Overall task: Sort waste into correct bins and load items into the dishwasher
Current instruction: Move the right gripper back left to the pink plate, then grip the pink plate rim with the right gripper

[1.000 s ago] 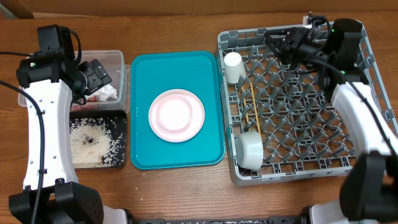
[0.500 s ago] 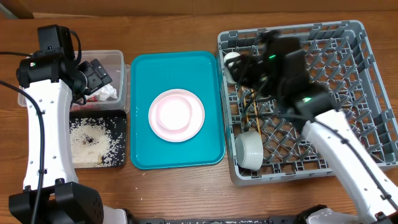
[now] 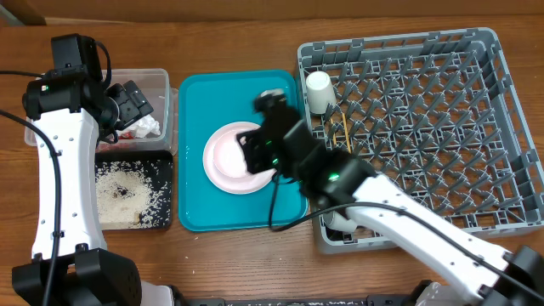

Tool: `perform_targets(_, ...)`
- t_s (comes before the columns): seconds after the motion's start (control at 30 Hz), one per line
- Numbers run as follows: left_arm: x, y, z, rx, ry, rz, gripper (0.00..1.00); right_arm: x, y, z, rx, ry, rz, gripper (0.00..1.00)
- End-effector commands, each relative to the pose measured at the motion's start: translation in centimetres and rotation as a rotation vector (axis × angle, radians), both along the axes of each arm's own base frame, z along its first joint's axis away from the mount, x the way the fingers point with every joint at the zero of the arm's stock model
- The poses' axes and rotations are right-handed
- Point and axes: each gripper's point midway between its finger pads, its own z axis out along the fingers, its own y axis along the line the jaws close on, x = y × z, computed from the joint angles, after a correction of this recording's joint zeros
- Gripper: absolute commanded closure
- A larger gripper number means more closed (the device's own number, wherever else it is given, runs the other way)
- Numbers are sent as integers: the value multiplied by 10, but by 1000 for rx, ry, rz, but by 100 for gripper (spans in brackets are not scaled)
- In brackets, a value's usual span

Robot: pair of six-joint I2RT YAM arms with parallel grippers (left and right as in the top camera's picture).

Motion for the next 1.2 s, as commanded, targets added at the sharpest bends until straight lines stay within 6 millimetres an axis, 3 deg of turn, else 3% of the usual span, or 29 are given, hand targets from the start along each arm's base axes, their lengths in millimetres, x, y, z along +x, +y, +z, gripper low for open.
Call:
perform_targets(0.0,4,0,7,-2,-23,10,0,-4,14,-24,-98,-43,50,69)
perform_targets(0.27,4,0,7,-2,-23,10,0,0,29,-87,-221,-15,123,69)
perform_targets(0.4,4,0,7,-2,-23,10,0,-2,41,-102,-249,-44,230,69)
perform_targets(1.0,4,0,7,-2,-23,10,0,-8,57,-125,-284,-96,402,67)
perform_targets(1.17,4,0,7,-2,-23,10,0,-9,60,-143,-307,-92,435,65)
